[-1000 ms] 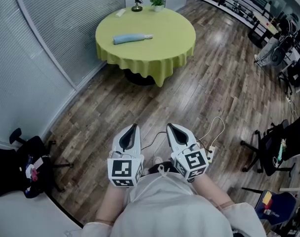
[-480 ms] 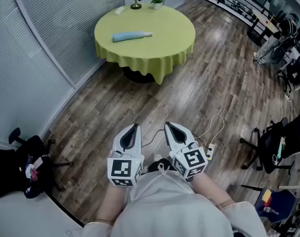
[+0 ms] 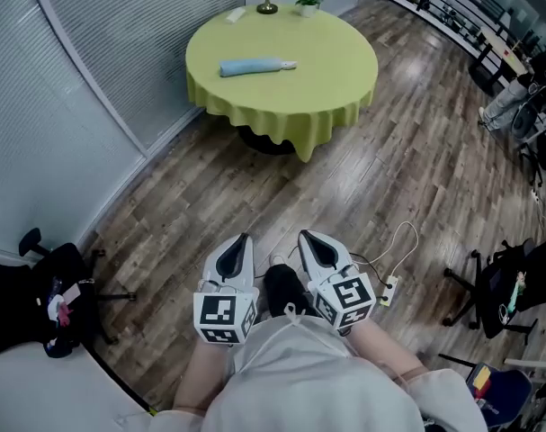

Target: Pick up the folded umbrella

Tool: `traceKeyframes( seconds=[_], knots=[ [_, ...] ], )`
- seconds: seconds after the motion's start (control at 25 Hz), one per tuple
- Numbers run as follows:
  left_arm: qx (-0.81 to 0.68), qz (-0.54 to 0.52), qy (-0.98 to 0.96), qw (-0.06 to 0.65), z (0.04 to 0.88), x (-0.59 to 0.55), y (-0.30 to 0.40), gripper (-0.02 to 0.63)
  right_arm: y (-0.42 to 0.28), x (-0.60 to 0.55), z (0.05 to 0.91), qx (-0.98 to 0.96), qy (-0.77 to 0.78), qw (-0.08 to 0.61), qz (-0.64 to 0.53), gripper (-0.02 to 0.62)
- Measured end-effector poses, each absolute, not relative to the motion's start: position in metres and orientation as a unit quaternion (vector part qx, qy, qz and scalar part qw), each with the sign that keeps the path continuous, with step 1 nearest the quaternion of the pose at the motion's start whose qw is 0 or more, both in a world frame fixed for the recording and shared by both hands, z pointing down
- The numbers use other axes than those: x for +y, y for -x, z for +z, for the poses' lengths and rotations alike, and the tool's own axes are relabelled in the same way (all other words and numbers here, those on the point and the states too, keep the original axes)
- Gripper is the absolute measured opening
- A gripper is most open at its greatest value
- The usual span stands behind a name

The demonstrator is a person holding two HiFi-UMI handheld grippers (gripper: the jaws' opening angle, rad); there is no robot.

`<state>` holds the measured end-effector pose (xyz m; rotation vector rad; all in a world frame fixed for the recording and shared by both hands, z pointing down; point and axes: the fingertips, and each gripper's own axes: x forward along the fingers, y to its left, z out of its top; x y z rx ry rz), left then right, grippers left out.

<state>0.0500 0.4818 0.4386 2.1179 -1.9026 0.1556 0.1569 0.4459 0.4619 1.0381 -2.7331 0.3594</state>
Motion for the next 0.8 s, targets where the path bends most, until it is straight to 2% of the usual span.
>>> traceKeyframes(
  seconds=[0.68,0.8],
  knots=[
    [-0.691,0.063,-0.707,0.136,0.432,0.225,0.000,0.006,-0.118,0.184,0.460,-0.935,-0.321,0.100,0.115,-0.002],
    [-0.694,0.060,-0.699,0.161,0.440,0.194,0.004,0.006,-0.116,0.153,0.459,-0.934,-0.321,0.101,0.122,-0.001]
  ],
)
